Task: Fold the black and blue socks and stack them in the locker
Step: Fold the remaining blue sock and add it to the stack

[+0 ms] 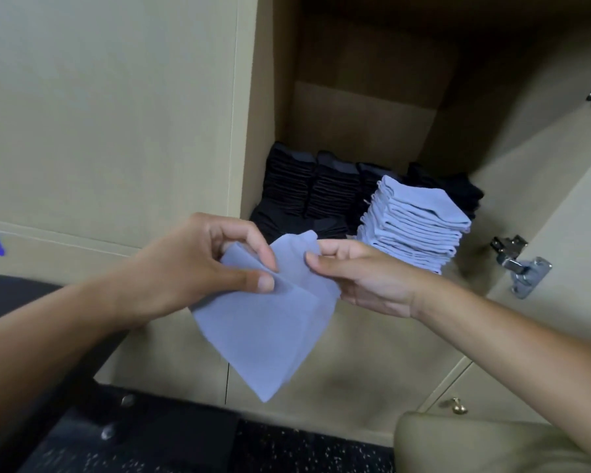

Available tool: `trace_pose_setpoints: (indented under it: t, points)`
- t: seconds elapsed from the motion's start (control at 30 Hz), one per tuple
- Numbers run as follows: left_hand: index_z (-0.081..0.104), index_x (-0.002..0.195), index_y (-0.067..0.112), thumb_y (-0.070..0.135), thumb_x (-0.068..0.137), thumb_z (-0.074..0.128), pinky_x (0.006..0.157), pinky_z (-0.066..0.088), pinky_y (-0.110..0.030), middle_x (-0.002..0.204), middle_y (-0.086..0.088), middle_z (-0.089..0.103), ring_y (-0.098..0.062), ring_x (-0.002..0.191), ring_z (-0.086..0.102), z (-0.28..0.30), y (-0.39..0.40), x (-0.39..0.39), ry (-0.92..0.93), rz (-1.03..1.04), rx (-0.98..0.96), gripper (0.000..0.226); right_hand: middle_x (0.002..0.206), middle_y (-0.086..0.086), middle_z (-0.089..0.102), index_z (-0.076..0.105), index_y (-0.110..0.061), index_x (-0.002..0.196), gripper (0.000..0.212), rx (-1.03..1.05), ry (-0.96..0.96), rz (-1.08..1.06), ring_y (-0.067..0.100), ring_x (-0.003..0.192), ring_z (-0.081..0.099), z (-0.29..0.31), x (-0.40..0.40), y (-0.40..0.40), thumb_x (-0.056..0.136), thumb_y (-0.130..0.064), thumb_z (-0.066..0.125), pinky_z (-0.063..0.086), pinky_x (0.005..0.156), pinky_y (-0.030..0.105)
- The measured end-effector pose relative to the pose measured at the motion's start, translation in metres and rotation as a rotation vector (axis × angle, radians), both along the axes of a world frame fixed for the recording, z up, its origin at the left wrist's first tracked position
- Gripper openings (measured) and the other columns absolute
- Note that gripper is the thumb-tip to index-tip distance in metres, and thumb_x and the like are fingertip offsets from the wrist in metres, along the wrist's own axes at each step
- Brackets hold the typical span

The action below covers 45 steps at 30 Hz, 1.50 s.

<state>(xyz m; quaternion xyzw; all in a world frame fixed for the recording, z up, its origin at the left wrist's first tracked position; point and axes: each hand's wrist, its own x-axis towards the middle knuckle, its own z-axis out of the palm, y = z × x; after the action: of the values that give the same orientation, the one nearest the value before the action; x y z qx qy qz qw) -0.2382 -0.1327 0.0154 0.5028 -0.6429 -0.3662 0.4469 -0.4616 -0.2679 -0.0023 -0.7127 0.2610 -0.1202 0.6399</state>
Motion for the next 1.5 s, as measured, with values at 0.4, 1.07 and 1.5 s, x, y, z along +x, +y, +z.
trace_pose_setpoints:
  t: [0.4,1.07,1.5]
  points:
    - [0.074,0.075,0.022,0.026,0.072,0.085,0.093,0.058,-0.049,0.093,-0.007,0.079,-0.026,0.095,0.075,-0.006,0.008,0.032,-0.205,0.09,-0.102,0.013,0.107,0.007,0.077,0.074,-0.014,0.109,0.023,-0.29,0.052,-0.476,0.025,0.103,0.073,0.012,-0.025,-0.019,0.092,-0.03,0.074,0.054,0.101,0.048]
    - [0.063,0.095,0.014,0.025,0.095,0.065,0.081,0.059,-0.034,0.083,0.002,0.072,-0.012,0.079,0.071,-0.013,0.01,0.061,0.218,0.505,-0.115,0.011,0.126,0.032,0.064,0.046,-0.003,0.133,0.051,0.292,-0.121,-0.177,0.039,0.12,0.064,0.044,-0.046,-0.016,0.097,-0.039,0.052,0.051,0.103,0.04]
    - [0.061,0.093,0.01,0.017,0.099,0.064,0.07,0.063,-0.026,0.096,-0.015,0.062,-0.026,0.089,0.062,-0.008,0.015,0.059,0.228,0.656,-0.06,0.01,0.087,-0.007,0.073,0.081,-0.019,0.089,0.017,-0.254,0.078,-0.311,0.012,0.082,0.057,0.035,-0.028,-0.01,0.088,-0.034,0.074,0.047,0.079,0.029]
